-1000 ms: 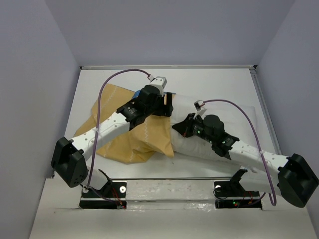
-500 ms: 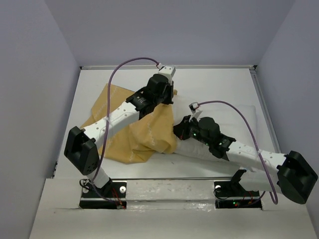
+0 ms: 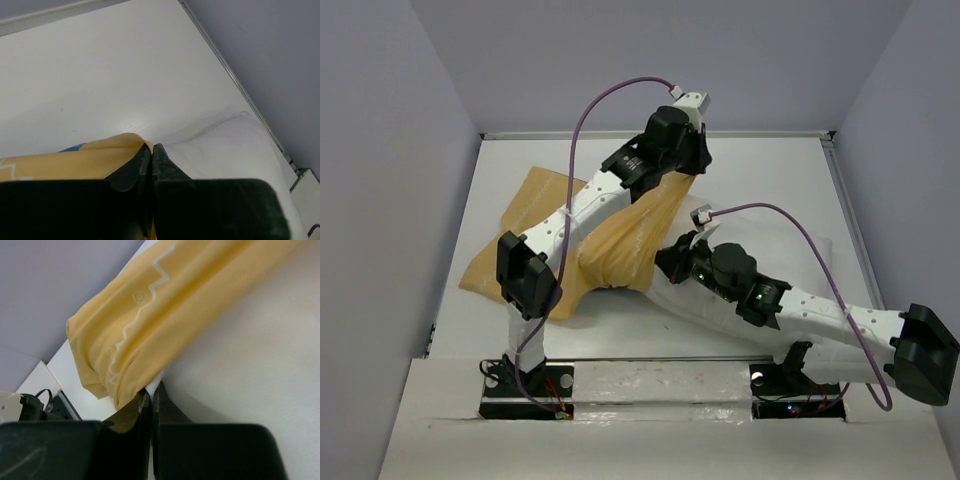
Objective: Put the pillow into the pillowcase
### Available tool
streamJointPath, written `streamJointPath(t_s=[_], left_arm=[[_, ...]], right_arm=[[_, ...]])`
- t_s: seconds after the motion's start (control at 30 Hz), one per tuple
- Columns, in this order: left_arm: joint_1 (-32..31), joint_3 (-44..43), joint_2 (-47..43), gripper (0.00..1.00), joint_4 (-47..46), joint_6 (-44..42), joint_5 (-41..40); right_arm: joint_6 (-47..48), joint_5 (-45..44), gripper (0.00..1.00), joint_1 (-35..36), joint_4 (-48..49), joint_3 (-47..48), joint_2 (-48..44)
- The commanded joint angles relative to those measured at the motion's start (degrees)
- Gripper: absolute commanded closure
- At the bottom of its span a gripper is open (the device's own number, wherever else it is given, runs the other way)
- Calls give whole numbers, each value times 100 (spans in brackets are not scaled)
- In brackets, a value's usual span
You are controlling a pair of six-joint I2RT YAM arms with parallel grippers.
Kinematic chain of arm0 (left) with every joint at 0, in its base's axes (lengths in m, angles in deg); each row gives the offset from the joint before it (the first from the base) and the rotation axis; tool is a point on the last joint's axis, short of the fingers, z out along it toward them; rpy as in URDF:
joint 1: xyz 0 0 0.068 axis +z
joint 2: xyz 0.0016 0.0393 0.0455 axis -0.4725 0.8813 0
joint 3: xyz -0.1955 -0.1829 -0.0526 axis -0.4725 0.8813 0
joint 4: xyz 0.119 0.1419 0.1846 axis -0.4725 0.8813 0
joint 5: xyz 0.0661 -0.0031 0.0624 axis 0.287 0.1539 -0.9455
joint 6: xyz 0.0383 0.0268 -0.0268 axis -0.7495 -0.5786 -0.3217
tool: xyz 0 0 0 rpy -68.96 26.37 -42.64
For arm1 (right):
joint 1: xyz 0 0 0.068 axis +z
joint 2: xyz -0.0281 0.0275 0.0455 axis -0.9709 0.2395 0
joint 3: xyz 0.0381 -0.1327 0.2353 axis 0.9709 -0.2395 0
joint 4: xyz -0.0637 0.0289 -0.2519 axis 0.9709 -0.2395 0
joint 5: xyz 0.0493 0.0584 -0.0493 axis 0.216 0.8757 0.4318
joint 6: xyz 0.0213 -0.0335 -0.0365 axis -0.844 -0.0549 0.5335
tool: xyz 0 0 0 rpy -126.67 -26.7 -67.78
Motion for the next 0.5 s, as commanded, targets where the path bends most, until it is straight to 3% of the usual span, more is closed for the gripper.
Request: streamJointPath(t_s=[0.0,0.03,0.07,0.1,0.13,0.17,0.23,0.3,0.47], left_arm=[[-321,-283,353,82,-612,148,658],[-330,13,266,43,-603,121,704],[-321,16,152,27,-603,95,617],[-330,147,-32,16,-629,77,512],[-330,775,-530,4,-769,8,293],[-330,781,-831,2,-770,7,291],[-330,1622,-1525,1,-1068,-63,-226],[-330,2307,-2702,1,-1446,-29,-999],[-584,4522,-4802,13,-1474,313,-1931]], right_arm=[[184,-145,100,202,296,183,-304],[18,-154,100,-61,278,183,-296],[-70,-145,100,-194,269,183,-279],[-150,-171,100,-300,252,192,-252],[-263,-337,100,-449,226,218,-217],[-265,-443,100,-450,217,244,-217],[-387,-593,100,-643,208,367,-129],[-475,-699,100,-835,208,481,-33],[-519,-577,100,-1336,216,921,598]])
